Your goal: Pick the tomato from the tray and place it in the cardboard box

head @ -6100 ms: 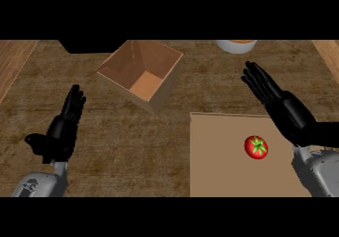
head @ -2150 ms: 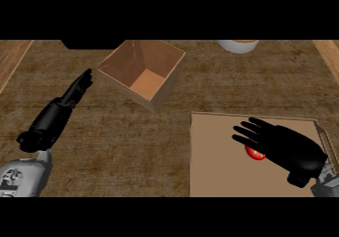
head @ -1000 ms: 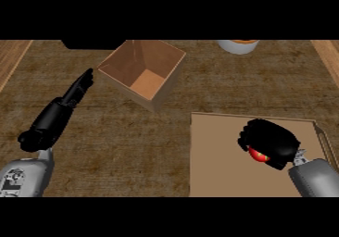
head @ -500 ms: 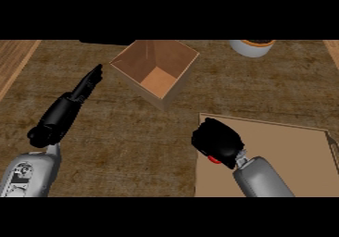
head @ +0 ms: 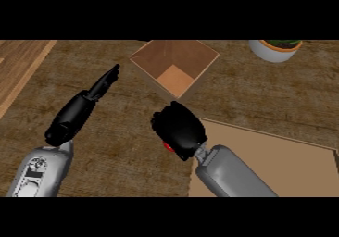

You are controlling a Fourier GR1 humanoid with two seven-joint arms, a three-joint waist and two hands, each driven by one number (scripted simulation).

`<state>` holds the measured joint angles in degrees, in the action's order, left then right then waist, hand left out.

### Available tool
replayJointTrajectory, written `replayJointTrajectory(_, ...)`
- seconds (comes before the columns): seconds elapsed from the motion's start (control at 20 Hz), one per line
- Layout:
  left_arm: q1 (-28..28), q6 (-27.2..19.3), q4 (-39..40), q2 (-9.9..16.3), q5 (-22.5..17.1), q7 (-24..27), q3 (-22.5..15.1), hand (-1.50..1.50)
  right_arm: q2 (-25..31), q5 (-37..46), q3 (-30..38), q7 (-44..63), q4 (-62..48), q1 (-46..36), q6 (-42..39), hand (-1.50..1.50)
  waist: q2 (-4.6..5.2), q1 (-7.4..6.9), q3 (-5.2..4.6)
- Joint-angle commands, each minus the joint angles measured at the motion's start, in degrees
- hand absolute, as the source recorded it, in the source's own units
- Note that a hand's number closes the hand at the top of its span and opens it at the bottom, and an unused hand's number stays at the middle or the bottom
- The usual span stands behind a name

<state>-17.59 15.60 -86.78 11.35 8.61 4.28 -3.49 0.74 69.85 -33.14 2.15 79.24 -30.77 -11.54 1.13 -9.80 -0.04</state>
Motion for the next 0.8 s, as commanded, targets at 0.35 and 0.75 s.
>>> replayJointTrajectory(0.35,-3.4,0.1,2.37,-0.4,-0.22,-1.02,0.52,0.0,-0.73,-12.22,-0.52,31.15,1.08,-17.52,13.54,1.5,-0.26,0.09,-0.07)
replayJointTrajectory(0.75,-3.72,-0.36,3.46,-0.25,0.43,0.07,0.82,0.0,-0.74,-15.86,1.1,51.11,-10.5,-32.08,24.84,1.5,0.07,0.85,-0.24)
